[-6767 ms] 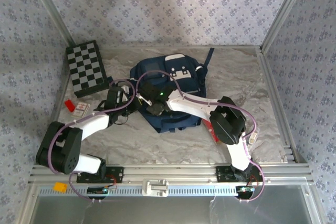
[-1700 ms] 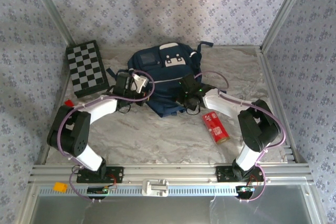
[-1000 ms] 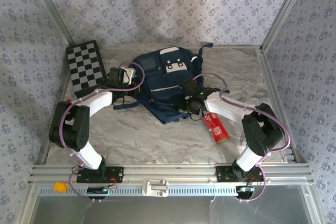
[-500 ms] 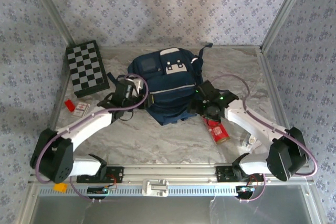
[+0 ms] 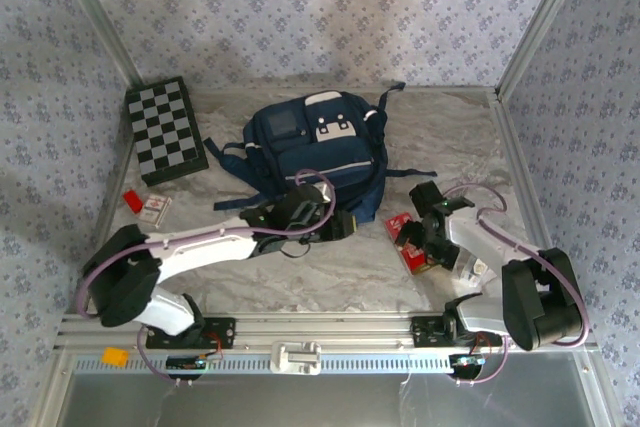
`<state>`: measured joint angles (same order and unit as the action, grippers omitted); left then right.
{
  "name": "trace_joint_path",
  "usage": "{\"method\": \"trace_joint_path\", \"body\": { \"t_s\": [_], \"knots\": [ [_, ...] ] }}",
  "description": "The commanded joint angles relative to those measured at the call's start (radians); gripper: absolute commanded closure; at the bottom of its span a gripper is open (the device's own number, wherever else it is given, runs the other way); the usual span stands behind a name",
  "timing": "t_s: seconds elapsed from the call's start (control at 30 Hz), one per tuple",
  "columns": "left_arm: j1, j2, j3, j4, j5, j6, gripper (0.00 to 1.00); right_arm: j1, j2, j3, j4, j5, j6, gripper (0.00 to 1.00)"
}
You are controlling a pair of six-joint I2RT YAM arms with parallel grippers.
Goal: Pack the student bag
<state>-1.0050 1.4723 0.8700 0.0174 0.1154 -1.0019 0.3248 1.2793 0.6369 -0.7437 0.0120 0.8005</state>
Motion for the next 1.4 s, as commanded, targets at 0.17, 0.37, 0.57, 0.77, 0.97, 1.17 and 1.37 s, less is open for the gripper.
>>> {"method": "trace_joint_path", "body": {
  "t_s": [0.17, 0.37, 0.57, 0.77, 0.97, 1.17, 1.37],
  "knots": [
    [-0.048, 0.200, 0.111, 0.145, 0.028, -0.186, 0.44, 0.172, -0.126, -0.029, 0.080, -0.115, 0.131, 0.11],
    [-0.058, 0.300, 0.138, 0.157, 0.013, -0.229, 0.57, 0.032, -0.229, -0.087, 0.031, -0.188, 0.058, 0.25],
    [-0.063, 0.416, 0.226, 0.144, 0.028, -0.233, 0.75, -0.066, -0.220, -0.143, 0.065, -0.251, -0.015, 0.30],
    [-0.063, 0.532, 0.308, 0.139, 0.075, -0.242, 0.84, -0.092, -0.183, -0.154, 0.087, -0.252, -0.064, 0.26],
    [-0.058, 0.598, 0.348, 0.093, 0.062, -0.234, 0.99, -0.078, -0.209, -0.172, 0.124, -0.336, -0.064, 0.24],
    [-0.053, 0.614, 0.331, 0.092, 0.055, -0.239, 1.00, -0.078, -0.271, -0.165, 0.172, -0.438, -0.080, 0.27],
    [-0.053, 0.602, 0.310, 0.083, 0.037, -0.236, 1.00, -0.080, -0.324, -0.163, 0.169, -0.468, -0.105, 0.36]
  ]
}}
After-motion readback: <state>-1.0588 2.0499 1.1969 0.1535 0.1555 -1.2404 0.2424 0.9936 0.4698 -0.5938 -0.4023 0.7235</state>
